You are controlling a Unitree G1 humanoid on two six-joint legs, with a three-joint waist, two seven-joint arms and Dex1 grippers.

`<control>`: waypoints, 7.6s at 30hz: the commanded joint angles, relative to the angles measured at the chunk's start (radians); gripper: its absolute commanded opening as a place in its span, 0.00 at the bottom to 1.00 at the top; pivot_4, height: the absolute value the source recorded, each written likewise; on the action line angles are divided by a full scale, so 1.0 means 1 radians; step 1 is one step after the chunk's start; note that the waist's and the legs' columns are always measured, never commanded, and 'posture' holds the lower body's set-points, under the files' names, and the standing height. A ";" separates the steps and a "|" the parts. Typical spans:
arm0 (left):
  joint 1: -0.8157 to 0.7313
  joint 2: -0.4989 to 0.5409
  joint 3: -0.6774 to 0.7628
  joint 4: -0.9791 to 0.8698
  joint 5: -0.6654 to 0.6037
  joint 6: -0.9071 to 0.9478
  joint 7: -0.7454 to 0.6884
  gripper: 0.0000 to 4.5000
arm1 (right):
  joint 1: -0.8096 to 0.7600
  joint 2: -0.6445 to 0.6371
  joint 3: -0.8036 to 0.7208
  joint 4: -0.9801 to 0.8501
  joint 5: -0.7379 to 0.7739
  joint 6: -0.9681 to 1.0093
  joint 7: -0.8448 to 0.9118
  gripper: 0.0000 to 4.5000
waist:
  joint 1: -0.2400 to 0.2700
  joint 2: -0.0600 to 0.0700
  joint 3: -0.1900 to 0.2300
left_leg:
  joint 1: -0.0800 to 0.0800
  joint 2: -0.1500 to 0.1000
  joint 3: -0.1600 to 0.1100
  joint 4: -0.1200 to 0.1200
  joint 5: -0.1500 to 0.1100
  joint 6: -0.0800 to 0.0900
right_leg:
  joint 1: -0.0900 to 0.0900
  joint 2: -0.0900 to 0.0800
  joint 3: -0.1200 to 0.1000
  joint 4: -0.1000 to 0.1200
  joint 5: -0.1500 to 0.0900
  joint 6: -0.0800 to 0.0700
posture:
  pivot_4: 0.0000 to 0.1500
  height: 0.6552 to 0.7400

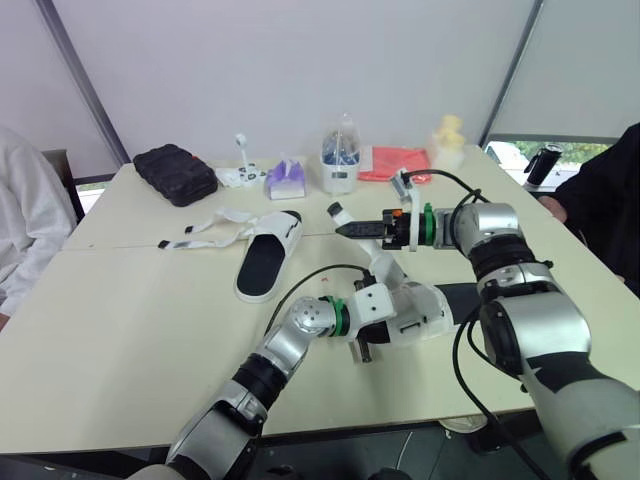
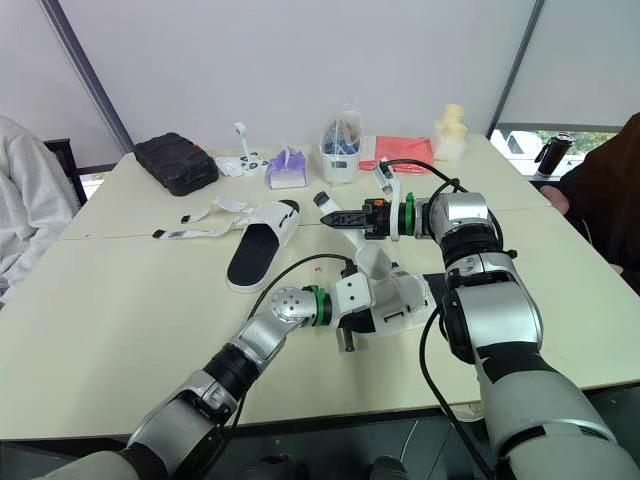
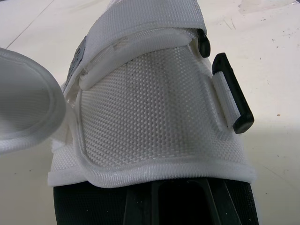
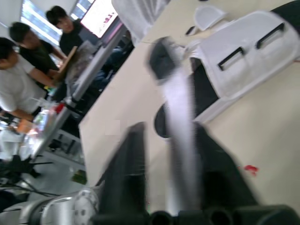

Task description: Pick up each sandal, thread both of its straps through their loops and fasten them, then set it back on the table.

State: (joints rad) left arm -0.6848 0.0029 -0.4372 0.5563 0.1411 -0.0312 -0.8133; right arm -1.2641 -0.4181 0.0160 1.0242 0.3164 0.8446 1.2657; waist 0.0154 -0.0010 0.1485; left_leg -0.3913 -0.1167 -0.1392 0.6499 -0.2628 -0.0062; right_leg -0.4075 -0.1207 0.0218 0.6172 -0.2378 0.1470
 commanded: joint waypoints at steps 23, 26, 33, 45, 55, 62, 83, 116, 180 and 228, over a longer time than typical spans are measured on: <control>-0.079 0.060 0.068 0.291 -0.050 -0.065 -0.088 0.00 | 0.901 -0.261 -0.150 -1.361 0.079 -0.657 -0.132 0.01 | -0.006 -0.001 0.001 | 0.002 0.003 0.002 -0.001 0.000 0.000 | 0.001 0.002 0.000 0.000 0.000 0.001 | 1.00 1.00; -0.095 0.055 0.065 0.317 -0.048 -0.081 -0.090 0.00 | 1.010 -0.302 -0.098 -1.401 -0.022 -0.899 -0.057 0.01 | -0.007 -0.002 0.001 | 0.002 0.003 0.003 -0.001 0.000 0.000 | 0.001 0.002 0.000 0.000 0.000 0.001 | 1.00 1.00; -0.102 0.041 0.055 0.322 -0.045 -0.094 -0.096 0.00 | 1.064 -0.456 -0.020 -1.094 -0.234 -1.586 0.042 0.77 | -0.014 -0.007 0.003 | 0.017 0.004 0.004 -0.004 -0.001 0.001 | 0.017 0.002 0.000 -0.004 -0.002 0.004 | 1.00 1.00; -0.078 0.015 0.043 0.268 -0.049 -0.092 -0.100 0.00 | 1.460 -0.749 -0.275 -1.241 0.365 -0.531 -0.050 0.88 | -0.005 -0.009 0.005 | 0.015 0.005 0.004 -0.004 -0.002 0.003 | 0.016 0.002 0.001 -0.005 -0.004 0.003 | 1.00 1.00; -0.043 -0.008 0.023 0.198 -0.027 -0.085 -0.061 0.00 | 1.304 -0.656 -0.253 -1.311 0.814 0.155 -0.326 0.88 | 0.024 -0.007 0.004 | 0.007 0.005 0.004 -0.002 -0.004 0.005 | 0.010 0.001 0.000 -0.007 -0.005 0.002 | 1.00 1.00; -0.009 -0.007 0.011 0.115 -0.020 -0.050 -0.050 0.00 | 1.264 -0.598 -0.186 -1.293 0.773 0.228 -0.346 0.88 | 0.026 -0.004 0.002 | 0.000 0.004 0.004 -0.001 -0.003 0.005 | 0.002 0.001 0.000 -0.004 -0.004 0.002 | 1.00 1.00; 0.003 -0.026 -0.001 0.105 -0.010 -0.041 -0.044 0.00 | 1.025 -0.435 -0.165 -1.253 0.748 0.260 -0.355 0.02 | 0.024 -0.004 0.001 | 0.000 0.004 0.004 0.000 -0.003 0.005 | 0.003 0.001 -0.001 -0.004 -0.004 0.002 | 1.00 1.00; 0.002 -0.017 -0.010 0.115 -0.005 -0.044 -0.040 0.00 | 0.671 -0.446 0.174 -0.810 0.253 0.094 0.049 0.02 | 0.026 -0.005 0.000 | 0.000 0.003 0.002 0.000 -0.003 0.004 | 0.003 0.000 -0.002 -0.004 -0.004 0.002 | 1.00 1.00; -0.021 -0.035 -0.021 0.180 0.010 -0.081 -0.041 0.00 | 0.784 -0.392 -0.098 -1.112 0.420 0.240 -0.207 0.33 | 0.028 -0.018 -0.015 | 0.001 0.003 0.002 -0.001 -0.004 0.004 | 0.003 0.000 -0.002 -0.004 -0.004 0.001 | 1.00 1.00; -0.016 -0.037 -0.019 0.179 0.019 -0.083 -0.043 0.00 | 0.877 -0.469 0.075 -1.126 0.184 -0.081 -0.063 0.01 | 0.029 -0.017 -0.015 | 0.001 0.003 0.001 -0.001 -0.004 0.004 | 0.004 0.000 -0.003 -0.005 -0.004 0.001 | 1.00 1.00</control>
State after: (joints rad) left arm -0.7215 -0.0323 -0.4150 0.6911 0.1247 -0.1361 -0.8407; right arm -0.3900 -0.8750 0.0875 -0.0780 0.5179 0.7827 1.2017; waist 0.0440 -0.0183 0.1338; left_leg -0.3905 -0.1140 -0.1379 0.6486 -0.2665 -0.0027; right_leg -0.4040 -0.1206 0.0188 0.6125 -0.2418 0.1485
